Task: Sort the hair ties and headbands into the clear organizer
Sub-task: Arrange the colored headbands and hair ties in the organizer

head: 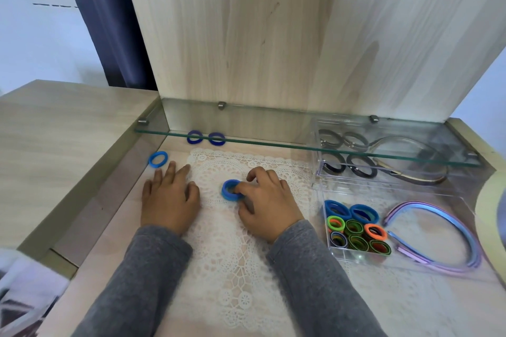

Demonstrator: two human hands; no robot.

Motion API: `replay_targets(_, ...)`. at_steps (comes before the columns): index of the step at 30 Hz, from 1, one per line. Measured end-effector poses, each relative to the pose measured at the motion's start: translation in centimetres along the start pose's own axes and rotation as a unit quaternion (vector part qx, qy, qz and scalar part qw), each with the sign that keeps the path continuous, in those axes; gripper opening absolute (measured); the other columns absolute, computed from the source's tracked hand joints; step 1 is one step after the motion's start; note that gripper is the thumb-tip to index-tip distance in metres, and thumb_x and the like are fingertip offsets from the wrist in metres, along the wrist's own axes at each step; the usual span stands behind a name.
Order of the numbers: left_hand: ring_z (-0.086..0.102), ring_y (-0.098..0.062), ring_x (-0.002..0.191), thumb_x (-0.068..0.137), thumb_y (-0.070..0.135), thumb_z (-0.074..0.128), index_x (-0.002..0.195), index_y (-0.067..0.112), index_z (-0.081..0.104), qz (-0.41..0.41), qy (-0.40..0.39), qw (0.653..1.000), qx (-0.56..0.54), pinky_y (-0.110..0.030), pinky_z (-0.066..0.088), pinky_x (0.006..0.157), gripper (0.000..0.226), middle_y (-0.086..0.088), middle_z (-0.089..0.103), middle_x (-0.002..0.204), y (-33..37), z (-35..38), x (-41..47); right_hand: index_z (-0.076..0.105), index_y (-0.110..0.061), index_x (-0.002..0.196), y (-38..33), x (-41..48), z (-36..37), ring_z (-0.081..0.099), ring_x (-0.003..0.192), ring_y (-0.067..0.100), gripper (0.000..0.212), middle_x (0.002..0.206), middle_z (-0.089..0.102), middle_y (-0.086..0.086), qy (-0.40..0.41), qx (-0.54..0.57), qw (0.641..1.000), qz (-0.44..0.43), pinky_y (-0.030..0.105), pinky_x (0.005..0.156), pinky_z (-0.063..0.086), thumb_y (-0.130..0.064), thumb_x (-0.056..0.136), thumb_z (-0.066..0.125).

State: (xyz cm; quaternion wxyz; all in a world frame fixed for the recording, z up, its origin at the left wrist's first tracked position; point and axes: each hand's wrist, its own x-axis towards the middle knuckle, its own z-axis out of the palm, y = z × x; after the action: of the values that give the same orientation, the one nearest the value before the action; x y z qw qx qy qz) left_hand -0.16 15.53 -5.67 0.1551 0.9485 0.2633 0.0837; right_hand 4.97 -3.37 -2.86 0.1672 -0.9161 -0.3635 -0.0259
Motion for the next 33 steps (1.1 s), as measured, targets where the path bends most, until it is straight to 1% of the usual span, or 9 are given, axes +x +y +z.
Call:
replay_targets(4,0.027,-0.022,0.142,0.095,0.028,0.038,0.140,0.025,0.045,0.030,0.047,0.998,-0.006,-0.044,0.013,0.117,0.046,-0.002,0.036,0.152,0.2,0.1,-0.3,0.058,-0.029,0.121,0.2,-0.5,-0.7,0.037,0.111,0.019,0.031,0.117,0.042,-0.003,-0.016,-0.016,1.000,0.005,0.035,0.092,0.033,-0.028,0.091,0.048)
replay_targets(7,0.053,-0.022,0.122,0.085,0.024,0.039,0.118,0.021,0.063,0.122,0.151,0.981,0.001,-0.047,0.029,0.107,0.041,0.000,0.063,0.125,0.4,0.0,-0.9,0.058,-0.030,0.123,0.2,-0.9,-1.2,0.036,0.113,0.020,0.032,0.120,0.043,-0.001,-0.027,-0.027,0.999,0.005,0.036,0.092,0.032,-0.028,0.093,0.049)
replay_targets(11,0.062,-0.019,0.107,0.082,0.022,0.044,0.107,0.023,0.067,0.199,0.201,0.959,0.019,-0.043,0.033,0.101,0.033,0.005,0.070,0.108,1.5,-0.5,-2.3,0.059,-0.029,0.123,0.1,-1.5,-1.9,0.035,0.115,0.021,0.031,0.121,0.042,0.000,-0.035,-0.040,0.999,0.005,0.036,0.094,0.031,-0.028,0.093,0.053)
replay_targets(14,0.064,-0.017,0.105,0.079,0.023,0.049,0.111,0.025,0.067,0.204,0.159,0.966,-0.004,-0.044,0.036,0.100,0.036,0.006,0.071,0.104,2.4,0.1,-3.7,0.062,-0.028,0.120,0.1,-1.9,-2.2,0.036,0.113,0.021,0.029,0.118,0.044,-0.002,-0.028,-0.046,0.999,0.002,0.034,0.091,0.031,-0.028,0.092,0.056)
replay_targets(21,0.063,-0.011,0.106,0.079,0.026,0.049,0.124,0.027,0.061,0.204,0.044,0.969,-0.133,-0.044,0.037,0.104,0.047,0.014,0.067,0.116,3.8,1.2,-5.5,0.066,-0.027,0.116,0.0,-2.8,-2.6,0.040,0.108,0.021,0.026,0.111,0.048,-0.002,0.002,-0.055,0.998,-0.017,0.033,0.086,0.031,-0.024,0.091,0.057)
replay_targets(24,0.065,-0.009,0.089,0.077,0.026,0.048,0.123,0.030,0.062,0.195,0.027,0.962,-0.187,-0.047,0.039,0.103,0.047,0.017,0.069,0.108,4.6,0.5,-6.2,0.067,-0.027,0.113,0.0,-3.1,-3.0,0.040,0.108,0.020,0.025,0.111,0.048,-0.003,0.010,-0.064,0.998,-0.024,0.033,0.087,0.031,-0.022,0.090,0.057)
replay_targets(26,0.058,-0.004,0.070,0.076,0.028,0.047,0.121,0.030,0.063,0.190,0.034,0.958,-0.212,-0.047,0.043,0.098,0.047,0.015,0.072,0.097,5.1,0.2,-6.6,0.067,-0.027,0.113,0.2,-3.3,-3.4,0.039,0.109,0.019,0.025,0.112,0.047,-0.004,0.007,-0.074,0.997,-0.027,0.033,0.088,0.031,-0.024,0.091,0.056)
replay_targets(28,0.053,0.003,0.065,0.076,0.034,0.043,0.118,0.031,0.064,0.199,0.041,0.954,-0.222,-0.048,0.046,0.095,0.047,0.014,0.072,0.089,5.4,0.2,-6.9,0.067,-0.027,0.113,0.4,-3.5,-4.1,0.039,0.108,0.018,0.025,0.112,0.047,-0.005,0.003,-0.081,0.996,-0.029,0.032,0.087,0.031,-0.026,0.092,0.055)
replay_targets(33,0.066,-0.018,0.082,0.075,0.029,0.045,0.117,0.036,0.064,0.195,0.002,0.939,-0.284,-0.038,0.052,0.086,0.047,0.020,0.070,0.100,7.0,-0.7,-7.0,0.067,-0.034,0.111,1.2,-4.1,-6.3,0.039,0.107,0.017,0.022,0.109,0.047,-0.005,-0.009,-0.085,0.996,-0.026,0.033,0.087,0.032,-0.032,0.091,0.058)
